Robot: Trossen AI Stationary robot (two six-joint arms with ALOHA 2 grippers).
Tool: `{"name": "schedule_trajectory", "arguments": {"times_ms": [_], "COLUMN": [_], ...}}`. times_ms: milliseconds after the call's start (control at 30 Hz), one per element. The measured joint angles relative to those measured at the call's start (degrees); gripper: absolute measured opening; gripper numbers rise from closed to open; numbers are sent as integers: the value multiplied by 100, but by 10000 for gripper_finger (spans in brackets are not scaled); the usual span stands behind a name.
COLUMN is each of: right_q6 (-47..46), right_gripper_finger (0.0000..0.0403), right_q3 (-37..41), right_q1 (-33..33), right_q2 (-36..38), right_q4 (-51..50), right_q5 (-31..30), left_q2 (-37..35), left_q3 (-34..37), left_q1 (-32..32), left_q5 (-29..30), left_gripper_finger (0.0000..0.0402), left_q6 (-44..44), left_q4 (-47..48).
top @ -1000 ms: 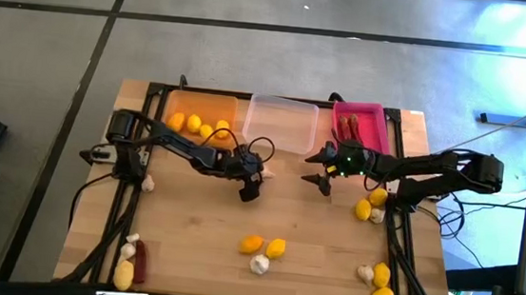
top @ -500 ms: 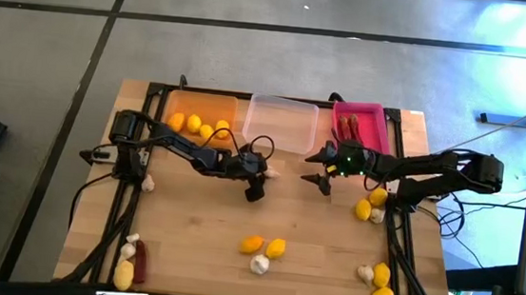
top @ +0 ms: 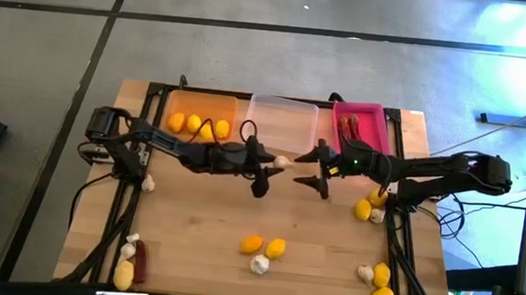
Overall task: Sort produce into baskets
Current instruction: Put the white garlic into the transparent bin
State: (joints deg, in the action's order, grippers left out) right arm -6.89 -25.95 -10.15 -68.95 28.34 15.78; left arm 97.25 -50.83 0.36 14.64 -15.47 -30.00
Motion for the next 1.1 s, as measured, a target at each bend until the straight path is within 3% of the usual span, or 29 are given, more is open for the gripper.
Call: {"name": "schedule_trajectory", "arguments": {"times_ms": [133, 267, 667, 1000, 1100], "right_q6": [-55, -55, -85, 342, 605], "right_gripper_finger": [311, 272, 21, 27, 16], "right_q3": [-202, -368, -460, -460, -530], "right_q1": [230, 367, 377, 362, 286], "right_q2": [0, 0, 0, 135, 450], "right_q4": [68, 55, -81, -298, -953], "right_q5": [-67, -167, -702, -916, -1201], "left_q2": [-4, -1, 7, 7, 6], "left_q3": [0, 0, 11, 7, 2], "left_q1": [-120, -157, -150, -185, -251], "left_q5": [-1, 2, 168, 261, 287], "left_gripper_finger": [151, 152, 160, 239, 253], "left_q6": [40, 42, -20, -99, -56], "left_q4": [-311, -337, -476, -553, -383]}}
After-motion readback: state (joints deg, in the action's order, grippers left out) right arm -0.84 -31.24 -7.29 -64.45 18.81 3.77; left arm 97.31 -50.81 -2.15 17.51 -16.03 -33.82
